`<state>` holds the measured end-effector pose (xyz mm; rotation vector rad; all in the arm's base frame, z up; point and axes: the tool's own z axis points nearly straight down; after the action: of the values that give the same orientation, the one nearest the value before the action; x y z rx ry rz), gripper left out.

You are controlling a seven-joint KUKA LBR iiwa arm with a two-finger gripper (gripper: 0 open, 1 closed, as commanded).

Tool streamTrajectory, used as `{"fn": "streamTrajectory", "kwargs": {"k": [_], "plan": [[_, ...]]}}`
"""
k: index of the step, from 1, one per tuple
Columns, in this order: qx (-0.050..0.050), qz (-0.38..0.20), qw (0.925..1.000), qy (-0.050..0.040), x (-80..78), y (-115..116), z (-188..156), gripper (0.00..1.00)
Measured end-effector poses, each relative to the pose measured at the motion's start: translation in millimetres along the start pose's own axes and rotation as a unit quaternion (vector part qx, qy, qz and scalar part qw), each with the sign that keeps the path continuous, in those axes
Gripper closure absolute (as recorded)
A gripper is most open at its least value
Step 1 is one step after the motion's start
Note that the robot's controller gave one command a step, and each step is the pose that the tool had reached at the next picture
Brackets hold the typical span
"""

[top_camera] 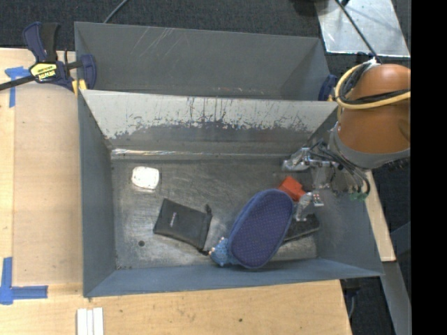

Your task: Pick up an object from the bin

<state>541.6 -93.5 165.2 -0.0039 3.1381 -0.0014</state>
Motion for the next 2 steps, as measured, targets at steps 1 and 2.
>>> {"fn": "streamTrajectory", "kwargs": {"k": [1,2], "plan": [[0.003,-0.012,0.9999,-0.0055,-15.4,-14.5,47.2,0.0],[0.002,-0.012,0.9999,0.0056,-11.8,-15.8,47.3,1.0]]}}
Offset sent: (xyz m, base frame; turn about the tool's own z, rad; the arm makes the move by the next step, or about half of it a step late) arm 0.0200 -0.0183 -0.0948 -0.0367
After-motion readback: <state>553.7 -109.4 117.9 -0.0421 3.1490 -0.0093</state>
